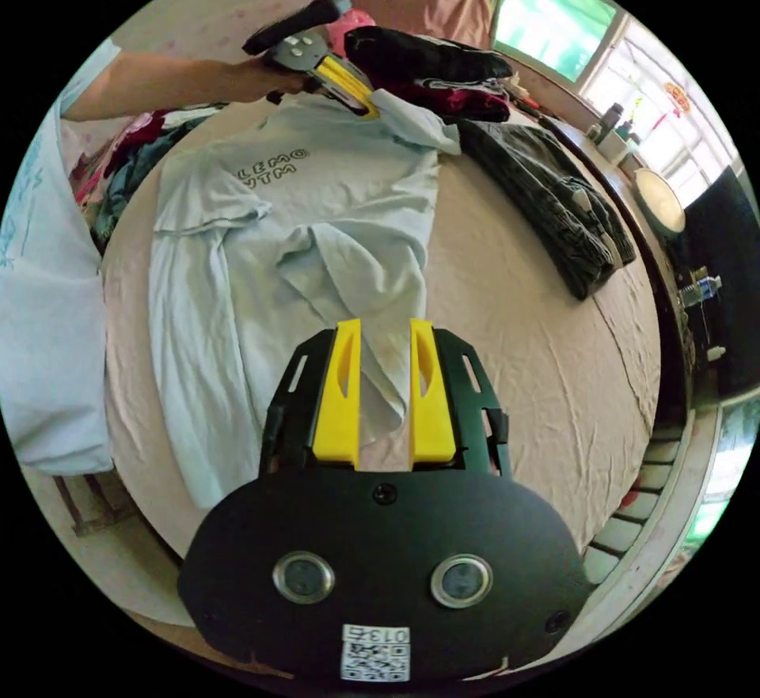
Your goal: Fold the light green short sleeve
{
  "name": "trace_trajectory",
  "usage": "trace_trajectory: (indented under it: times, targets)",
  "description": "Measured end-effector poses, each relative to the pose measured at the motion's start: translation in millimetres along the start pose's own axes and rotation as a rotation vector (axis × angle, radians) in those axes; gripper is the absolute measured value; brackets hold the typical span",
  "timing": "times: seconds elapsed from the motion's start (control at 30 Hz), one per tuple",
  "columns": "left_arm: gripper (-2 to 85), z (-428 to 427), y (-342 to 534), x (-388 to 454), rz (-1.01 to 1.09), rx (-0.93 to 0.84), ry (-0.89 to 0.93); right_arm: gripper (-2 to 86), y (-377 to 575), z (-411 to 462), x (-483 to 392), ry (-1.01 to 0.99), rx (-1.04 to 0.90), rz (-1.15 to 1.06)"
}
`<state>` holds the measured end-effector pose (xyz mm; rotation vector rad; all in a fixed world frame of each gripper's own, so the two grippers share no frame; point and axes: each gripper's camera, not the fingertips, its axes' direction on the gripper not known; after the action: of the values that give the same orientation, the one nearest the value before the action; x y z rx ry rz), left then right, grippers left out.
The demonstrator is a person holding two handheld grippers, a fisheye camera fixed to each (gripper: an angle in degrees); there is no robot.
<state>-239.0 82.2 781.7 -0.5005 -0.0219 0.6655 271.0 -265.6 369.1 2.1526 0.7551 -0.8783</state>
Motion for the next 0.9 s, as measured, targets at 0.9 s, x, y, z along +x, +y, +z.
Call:
trace_trajectory:
  times: [0.9]
  targets:
    - [0.5,22.2,33.9,-82.7,-0.247,0.026,0.127,13.4,26.7,-36.9,125.2,-0.266,0.213,0.375]
